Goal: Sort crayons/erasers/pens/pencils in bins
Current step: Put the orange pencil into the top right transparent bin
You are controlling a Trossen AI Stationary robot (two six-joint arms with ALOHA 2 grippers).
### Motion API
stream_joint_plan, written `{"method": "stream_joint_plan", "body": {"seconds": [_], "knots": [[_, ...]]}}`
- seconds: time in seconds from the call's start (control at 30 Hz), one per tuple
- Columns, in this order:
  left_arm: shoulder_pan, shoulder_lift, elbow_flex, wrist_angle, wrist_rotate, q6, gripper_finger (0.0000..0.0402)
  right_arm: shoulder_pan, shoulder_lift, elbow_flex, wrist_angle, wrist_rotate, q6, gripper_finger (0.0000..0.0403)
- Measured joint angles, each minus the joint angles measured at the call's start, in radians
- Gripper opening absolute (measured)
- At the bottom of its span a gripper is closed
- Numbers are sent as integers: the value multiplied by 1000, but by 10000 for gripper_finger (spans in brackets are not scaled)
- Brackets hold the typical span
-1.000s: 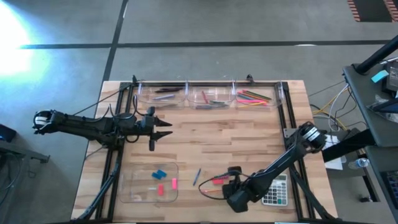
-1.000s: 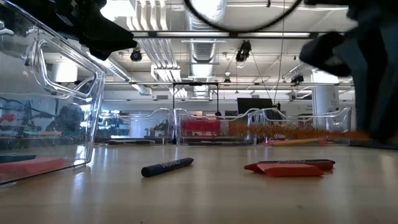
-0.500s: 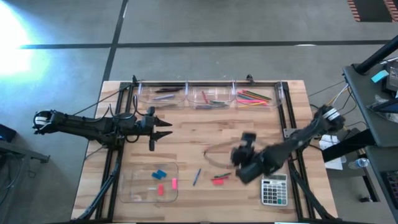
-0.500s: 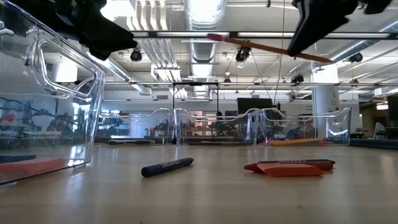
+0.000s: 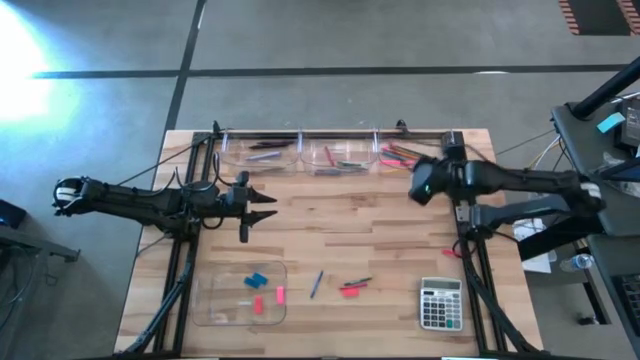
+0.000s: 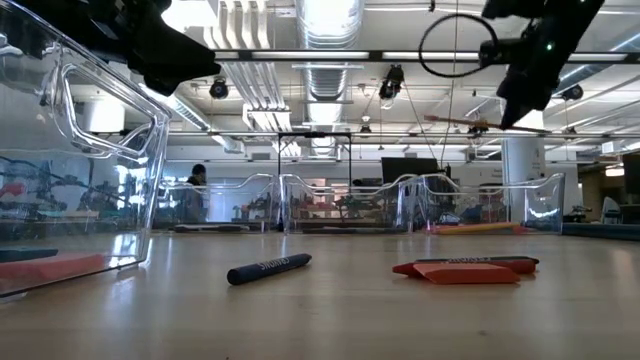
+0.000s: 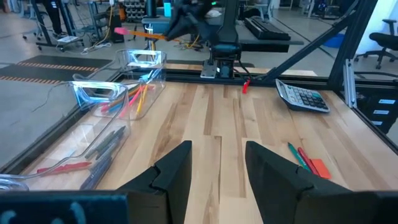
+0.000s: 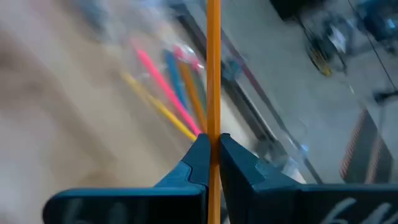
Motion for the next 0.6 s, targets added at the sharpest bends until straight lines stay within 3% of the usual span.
{"method": "stream_joint_plan", "body": {"seconds": [0.23,0.6], "knots": [[0,0,0,3,0,0,137,-282,-16,-55,134,-110,-216,13],[0,19,0,7,0,1,137,-449,188,-55,190,-121,-386,18]]}}
